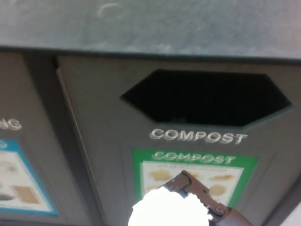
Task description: Pick up a piece of paper from the table and walk towards the trash can and throw it into compost
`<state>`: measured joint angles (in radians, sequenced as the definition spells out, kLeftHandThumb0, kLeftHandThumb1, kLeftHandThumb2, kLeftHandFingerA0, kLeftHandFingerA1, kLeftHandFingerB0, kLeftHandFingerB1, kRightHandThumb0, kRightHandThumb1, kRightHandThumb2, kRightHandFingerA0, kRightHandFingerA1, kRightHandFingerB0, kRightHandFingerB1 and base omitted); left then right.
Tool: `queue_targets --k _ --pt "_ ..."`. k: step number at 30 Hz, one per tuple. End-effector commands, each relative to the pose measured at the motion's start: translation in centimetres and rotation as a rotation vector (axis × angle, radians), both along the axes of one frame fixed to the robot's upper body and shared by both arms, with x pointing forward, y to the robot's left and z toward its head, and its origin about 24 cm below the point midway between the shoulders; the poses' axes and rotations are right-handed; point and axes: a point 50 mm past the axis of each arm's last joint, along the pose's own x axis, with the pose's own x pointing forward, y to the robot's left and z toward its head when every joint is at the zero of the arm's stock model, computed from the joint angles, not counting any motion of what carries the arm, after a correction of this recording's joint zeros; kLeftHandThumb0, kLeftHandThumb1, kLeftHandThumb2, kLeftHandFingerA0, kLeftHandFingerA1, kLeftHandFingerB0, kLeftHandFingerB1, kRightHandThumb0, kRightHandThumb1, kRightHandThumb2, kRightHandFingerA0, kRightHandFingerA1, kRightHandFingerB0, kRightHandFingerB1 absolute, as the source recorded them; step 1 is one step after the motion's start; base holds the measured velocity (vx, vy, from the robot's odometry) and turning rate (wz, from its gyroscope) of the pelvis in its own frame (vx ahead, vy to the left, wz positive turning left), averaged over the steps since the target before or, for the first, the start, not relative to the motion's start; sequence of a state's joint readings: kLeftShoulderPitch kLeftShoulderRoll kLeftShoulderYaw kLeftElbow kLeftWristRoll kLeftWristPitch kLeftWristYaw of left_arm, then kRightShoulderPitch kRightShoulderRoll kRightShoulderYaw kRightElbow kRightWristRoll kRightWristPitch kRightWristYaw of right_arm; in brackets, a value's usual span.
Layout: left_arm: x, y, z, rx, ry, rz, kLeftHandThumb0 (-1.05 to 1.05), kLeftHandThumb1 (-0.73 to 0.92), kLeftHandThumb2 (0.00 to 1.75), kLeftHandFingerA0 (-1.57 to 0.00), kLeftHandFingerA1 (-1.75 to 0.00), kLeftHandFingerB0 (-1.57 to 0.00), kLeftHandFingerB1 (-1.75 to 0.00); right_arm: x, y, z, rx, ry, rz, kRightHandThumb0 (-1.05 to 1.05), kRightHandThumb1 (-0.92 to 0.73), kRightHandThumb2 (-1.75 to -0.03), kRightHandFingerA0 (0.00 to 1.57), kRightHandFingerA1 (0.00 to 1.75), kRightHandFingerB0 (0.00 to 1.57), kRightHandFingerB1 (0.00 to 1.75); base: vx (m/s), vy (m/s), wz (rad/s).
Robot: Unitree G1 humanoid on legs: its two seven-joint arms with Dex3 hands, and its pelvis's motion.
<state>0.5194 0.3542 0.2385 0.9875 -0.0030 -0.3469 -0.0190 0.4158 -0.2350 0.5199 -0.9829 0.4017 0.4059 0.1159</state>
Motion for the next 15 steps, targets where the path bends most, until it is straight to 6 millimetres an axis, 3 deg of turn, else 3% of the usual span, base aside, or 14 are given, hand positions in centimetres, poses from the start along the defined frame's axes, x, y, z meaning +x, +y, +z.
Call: queue_targets --k 1,7,15 --pt "0.35 0.33 0.27 0.019 -0.029 -0.019 -0.07 0.67 0.77 -0.94 -0.96 -0.87 -0.84 0.12 -0.1 0.07 0.003 -0.004 -0.008 -0.24 -0.54 -1.2 0.92 1.75 0.75 1.71 0.37 -0.134 -0.02" --pt "0.56 0.39 0.35 0.016 -0.042 -0.017 -0.07 0.66 0.77 -0.94 -0.99 -0.87 -0.85 0.27 -0.22 0.02 0.002 -0.008 -0.009 -0.25 -0.55 -1.18 0.94 1.75 0.77 1.7 0.2 -0.149 -0.11" --pt "0.69 0.43 0.27 0.023 -0.029 -0.019 -0.09 0.69 0.74 -0.9 -0.93 -0.85 -0.82 0.53 -0.41 -0.09 -0.008 -0.002 -0.023 -0.24 -0.53 -1.22 0.94 1.75 0.77 1.72 0.08 0.121 -0.11"
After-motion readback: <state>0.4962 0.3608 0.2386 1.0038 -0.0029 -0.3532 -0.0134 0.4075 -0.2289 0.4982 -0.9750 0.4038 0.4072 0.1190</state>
